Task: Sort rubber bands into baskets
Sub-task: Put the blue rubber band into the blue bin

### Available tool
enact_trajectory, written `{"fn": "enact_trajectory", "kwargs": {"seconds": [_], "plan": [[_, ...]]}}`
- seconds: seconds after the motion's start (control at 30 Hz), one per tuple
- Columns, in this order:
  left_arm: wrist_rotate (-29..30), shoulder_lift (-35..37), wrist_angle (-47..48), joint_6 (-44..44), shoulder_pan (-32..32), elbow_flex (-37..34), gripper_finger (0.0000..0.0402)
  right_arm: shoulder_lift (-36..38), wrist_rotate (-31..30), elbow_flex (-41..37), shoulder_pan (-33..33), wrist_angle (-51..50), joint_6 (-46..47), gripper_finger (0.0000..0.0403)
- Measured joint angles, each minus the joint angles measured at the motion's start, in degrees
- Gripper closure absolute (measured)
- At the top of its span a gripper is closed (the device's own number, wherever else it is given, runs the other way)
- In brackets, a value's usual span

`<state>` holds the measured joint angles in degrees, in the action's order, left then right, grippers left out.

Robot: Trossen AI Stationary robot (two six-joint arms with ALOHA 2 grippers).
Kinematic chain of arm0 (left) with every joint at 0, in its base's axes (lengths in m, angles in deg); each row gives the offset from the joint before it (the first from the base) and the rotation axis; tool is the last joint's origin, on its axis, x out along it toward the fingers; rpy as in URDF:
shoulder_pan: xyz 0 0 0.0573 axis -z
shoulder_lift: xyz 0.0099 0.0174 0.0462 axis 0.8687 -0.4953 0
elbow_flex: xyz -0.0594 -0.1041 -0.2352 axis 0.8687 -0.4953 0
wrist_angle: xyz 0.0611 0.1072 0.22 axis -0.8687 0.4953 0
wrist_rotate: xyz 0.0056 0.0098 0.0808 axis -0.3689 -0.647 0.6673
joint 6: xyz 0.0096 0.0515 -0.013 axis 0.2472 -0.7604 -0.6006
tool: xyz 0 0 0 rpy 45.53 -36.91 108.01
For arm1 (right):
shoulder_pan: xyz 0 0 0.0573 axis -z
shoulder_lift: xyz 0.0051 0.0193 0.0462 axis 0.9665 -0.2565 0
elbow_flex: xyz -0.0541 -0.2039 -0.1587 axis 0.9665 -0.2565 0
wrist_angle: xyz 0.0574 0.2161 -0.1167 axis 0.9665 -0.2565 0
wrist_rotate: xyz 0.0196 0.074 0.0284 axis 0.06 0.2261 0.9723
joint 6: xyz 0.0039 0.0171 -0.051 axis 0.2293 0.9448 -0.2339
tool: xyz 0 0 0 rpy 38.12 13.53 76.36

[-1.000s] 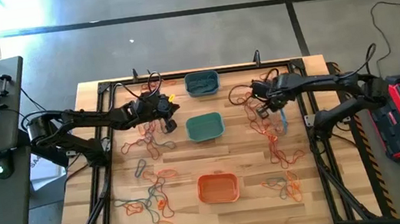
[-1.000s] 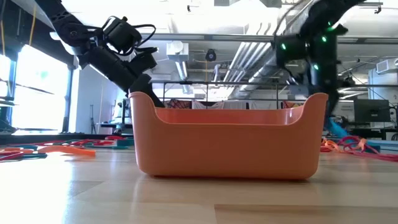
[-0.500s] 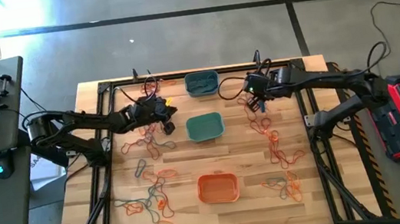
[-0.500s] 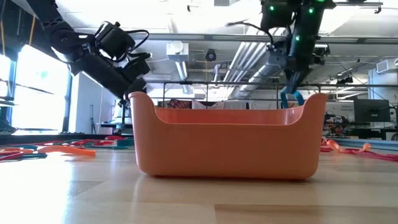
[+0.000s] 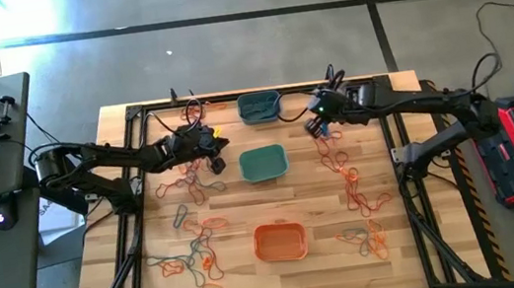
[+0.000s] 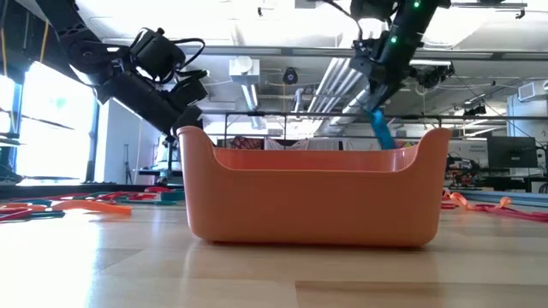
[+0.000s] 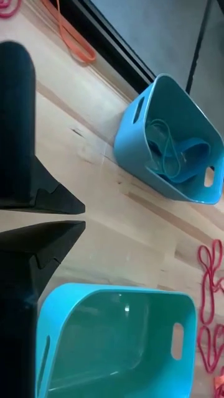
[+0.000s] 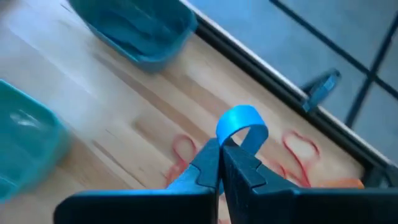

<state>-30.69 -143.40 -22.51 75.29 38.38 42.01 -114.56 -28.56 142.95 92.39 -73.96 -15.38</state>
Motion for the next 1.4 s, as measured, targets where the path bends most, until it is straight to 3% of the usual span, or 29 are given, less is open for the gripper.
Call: {"fn": "enact_trajectory", "kwargs": {"seconds": [0.3,0.63,0.8,0.97,1.13,1.23,1.4], "plan": [[0.0,0.0,0.0,0.0,0.0,0.0,0.0383,0.0,-9.1,-5.9,-6.0,16.4,-4.4,0.0403],[0.0,0.0,0.0,-0.2,0.0,0.0,0.0383,2.1,-15.7,-17.7,-13.0,27.0,3.2,0.0403],[0.0,0.0,0.2,0.0,0.4,0.0,0.0383,8.4,-21.9,-22.4,-19.2,26.0,8.9,0.0403],[0.0,0.0,0.2,0.0,1.2,0.0,0.0383,13.7,-21.6,-27.2,-24.2,19.6,15.2,0.0403],[0.0,0.0,0.1,0.0,1.9,0.0,0.0383,14.1,-19.6,-29.7,-27.6,12.8,20.0,0.0403],[-0.1,0.0,-0.1,0.0,2.5,0.0,0.0383,13.9,-22.5,-29.5,-28.6,7.9,24.0,0.0403],[-1.1,0.0,-0.3,-2.0,5.5,0.5,0.0383,14.0,-25.1,-29.2,-29.0,9.9,21.1,0.0403]]}}
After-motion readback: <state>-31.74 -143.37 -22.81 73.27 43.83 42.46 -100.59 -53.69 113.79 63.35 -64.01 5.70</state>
